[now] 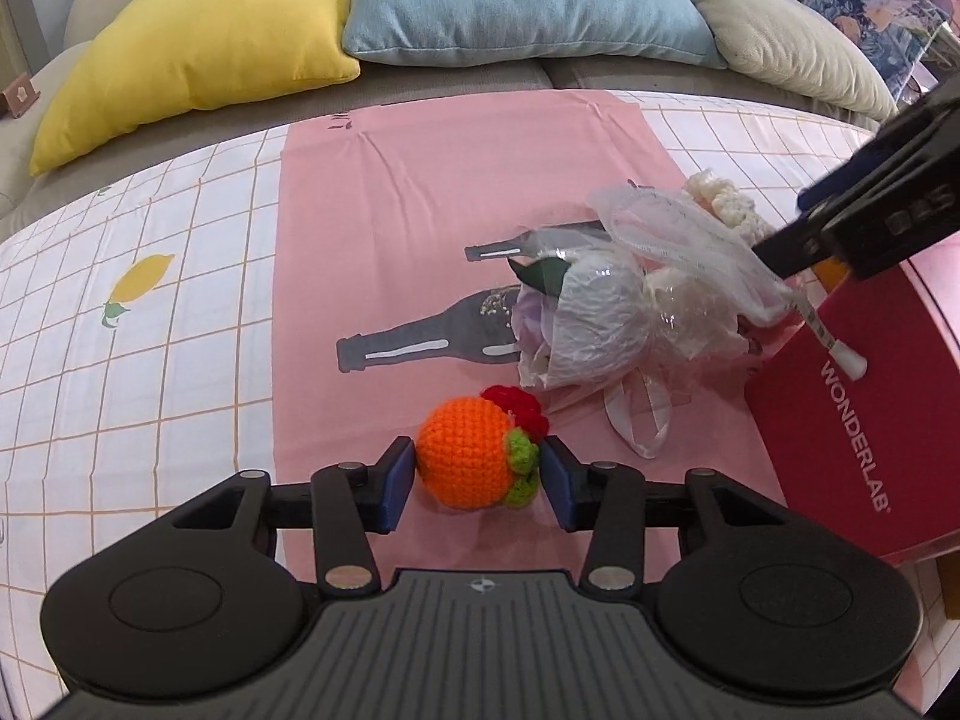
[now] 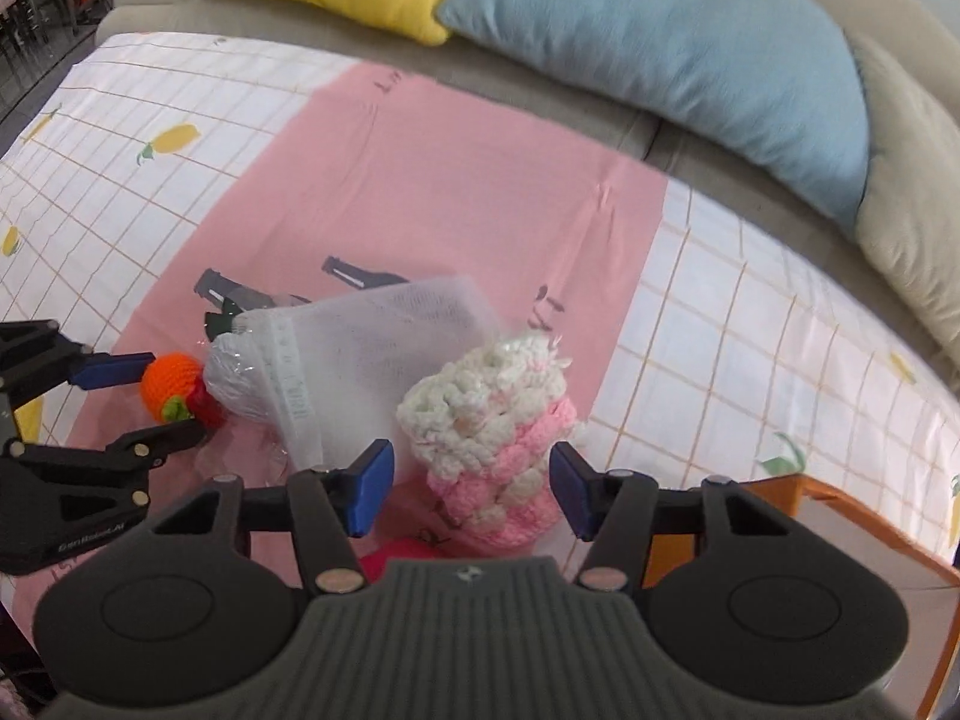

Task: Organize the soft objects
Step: 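Grasp the orange crocheted fruit with the left tool while the right tool grasps the pink knitted pouch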

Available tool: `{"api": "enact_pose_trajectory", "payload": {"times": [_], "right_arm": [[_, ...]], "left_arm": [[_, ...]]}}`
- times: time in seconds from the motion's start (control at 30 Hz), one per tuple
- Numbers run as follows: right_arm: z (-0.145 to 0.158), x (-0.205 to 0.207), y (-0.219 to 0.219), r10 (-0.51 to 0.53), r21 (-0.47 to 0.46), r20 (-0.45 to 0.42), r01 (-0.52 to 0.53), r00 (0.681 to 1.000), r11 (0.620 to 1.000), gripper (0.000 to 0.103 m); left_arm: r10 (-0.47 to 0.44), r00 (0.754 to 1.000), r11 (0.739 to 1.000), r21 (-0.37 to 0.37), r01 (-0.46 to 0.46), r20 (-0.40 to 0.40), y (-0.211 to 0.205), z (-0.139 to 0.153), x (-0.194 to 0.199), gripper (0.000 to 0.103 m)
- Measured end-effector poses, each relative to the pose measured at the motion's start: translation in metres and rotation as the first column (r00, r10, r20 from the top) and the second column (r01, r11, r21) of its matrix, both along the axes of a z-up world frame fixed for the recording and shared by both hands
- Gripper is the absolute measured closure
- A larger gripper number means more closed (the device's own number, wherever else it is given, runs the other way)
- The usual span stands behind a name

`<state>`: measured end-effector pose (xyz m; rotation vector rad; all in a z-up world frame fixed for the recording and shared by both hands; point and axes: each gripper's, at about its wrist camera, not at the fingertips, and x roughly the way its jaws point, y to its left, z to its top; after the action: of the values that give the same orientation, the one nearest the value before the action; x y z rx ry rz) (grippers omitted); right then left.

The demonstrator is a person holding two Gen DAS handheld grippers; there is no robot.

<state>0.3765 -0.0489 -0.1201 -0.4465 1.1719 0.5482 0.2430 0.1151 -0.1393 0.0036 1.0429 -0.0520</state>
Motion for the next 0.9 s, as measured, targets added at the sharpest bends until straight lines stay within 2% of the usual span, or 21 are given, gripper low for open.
{"api": "enact_pose_trajectory", "payload": {"times": [0.23,0.27,0.3,0.37,0.43,0.63,0.7,0.9], "right_arm": [[-0.022,0.018,0.007,-0.027,-0.038,-0.048,0.025,0.999,0.999,0.046],[-0.024,0.02,0.007,-0.032,-0.038,-0.053,0.03,0.998,0.999,0.05],[-0.026,0.021,0.006,-0.037,-0.034,-0.061,0.035,0.997,0.999,0.062],[-0.028,0.022,0.006,-0.044,-0.016,-0.082,0.043,0.996,0.999,0.069],[-0.026,0.02,0.006,-0.041,-0.006,-0.067,0.041,0.997,0.999,0.074],[0.006,0.005,-0.001,-0.024,0.025,0.047,0.023,0.999,0.999,0.081],[0.021,0.0,-0.006,-0.025,0.041,0.089,0.022,0.996,0.999,0.091],[0.065,-0.022,-0.025,-0.041,0.146,0.172,0.015,0.984,0.989,0.092]], "left_arm": [[0.044,0.999,0.999,-0.013,-0.044,0.021,0.002,0.018,-0.001,0.056],[0.046,0.999,0.999,-0.013,-0.046,0.025,0.002,0.021,-0.002,0.056],[0.046,0.999,0.999,-0.015,-0.046,0.029,0.002,0.024,-0.003,0.056],[0.046,0.998,0.999,-0.018,-0.045,0.04,0.001,0.03,-0.007,0.056],[0.044,0.998,0.999,-0.018,-0.043,0.052,0.0,0.037,-0.011,0.057],[0.06,0.993,0.998,-0.025,-0.057,0.107,-0.003,0.059,-0.026,0.057],[0.069,0.99,0.997,-0.039,-0.064,0.127,-0.005,0.068,-0.031,0.057],[0.092,0.977,0.994,-0.077,-0.078,0.194,-0.015,0.099,-0.049,0.057]]}}
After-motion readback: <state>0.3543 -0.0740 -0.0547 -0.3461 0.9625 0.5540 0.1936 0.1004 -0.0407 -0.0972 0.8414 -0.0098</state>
